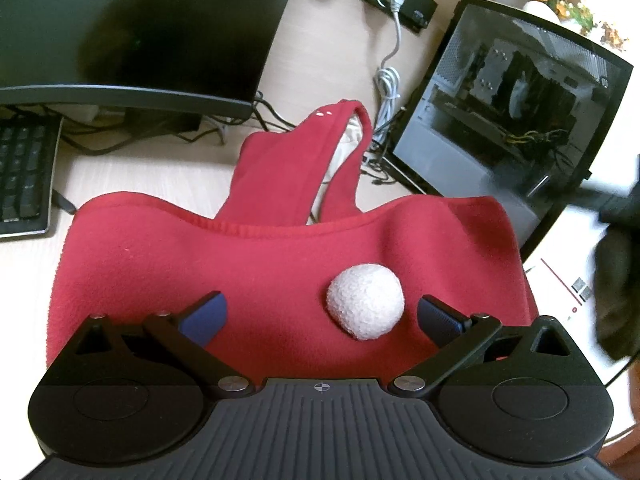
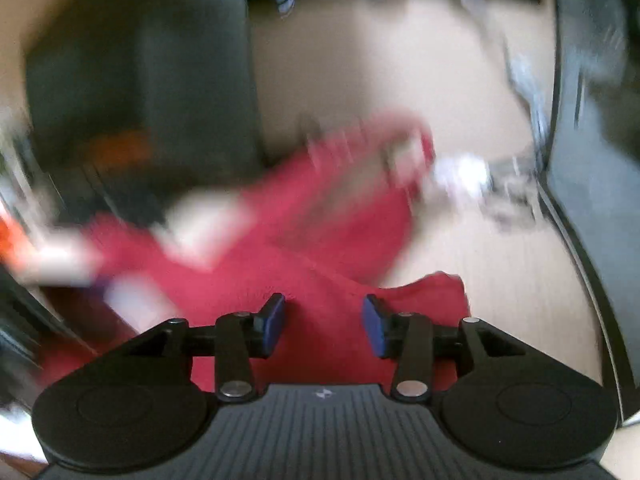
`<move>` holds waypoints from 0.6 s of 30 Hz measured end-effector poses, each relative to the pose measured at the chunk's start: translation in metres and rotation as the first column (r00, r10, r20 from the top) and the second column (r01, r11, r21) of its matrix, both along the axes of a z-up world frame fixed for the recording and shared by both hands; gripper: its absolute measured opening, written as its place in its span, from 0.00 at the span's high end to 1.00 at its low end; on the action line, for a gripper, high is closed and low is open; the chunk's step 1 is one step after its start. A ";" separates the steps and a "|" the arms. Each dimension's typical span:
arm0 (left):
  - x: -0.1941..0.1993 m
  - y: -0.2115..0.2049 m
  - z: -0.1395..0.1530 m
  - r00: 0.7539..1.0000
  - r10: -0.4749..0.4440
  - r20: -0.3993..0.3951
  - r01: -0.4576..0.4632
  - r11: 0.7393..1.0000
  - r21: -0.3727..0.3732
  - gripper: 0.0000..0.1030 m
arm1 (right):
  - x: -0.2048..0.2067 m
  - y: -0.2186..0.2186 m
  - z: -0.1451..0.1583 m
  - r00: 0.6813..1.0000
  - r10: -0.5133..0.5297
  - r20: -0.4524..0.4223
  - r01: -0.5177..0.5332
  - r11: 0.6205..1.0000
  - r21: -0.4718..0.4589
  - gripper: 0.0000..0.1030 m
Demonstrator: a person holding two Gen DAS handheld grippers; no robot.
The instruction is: Fold clothes
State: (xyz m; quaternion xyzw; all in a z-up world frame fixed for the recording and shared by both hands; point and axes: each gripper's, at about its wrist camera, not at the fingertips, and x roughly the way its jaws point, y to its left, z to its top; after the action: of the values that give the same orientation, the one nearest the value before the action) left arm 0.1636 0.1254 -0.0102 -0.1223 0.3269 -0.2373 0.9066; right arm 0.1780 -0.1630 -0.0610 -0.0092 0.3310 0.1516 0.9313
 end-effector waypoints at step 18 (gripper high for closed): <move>0.006 0.045 -0.006 0.988 0.116 -0.100 -0.124 0.989 -0.082 0.00 | -0.060 -0.006 0.005 0.997 0.074 0.012 -0.071 0.988 -0.140 0.21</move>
State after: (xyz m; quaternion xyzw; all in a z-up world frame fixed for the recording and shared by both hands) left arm 0.1699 0.1708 -0.0167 -0.1926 0.3507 -0.1905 0.8964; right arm 0.1176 -0.1687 -0.0559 -0.0876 0.3323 0.1617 0.9251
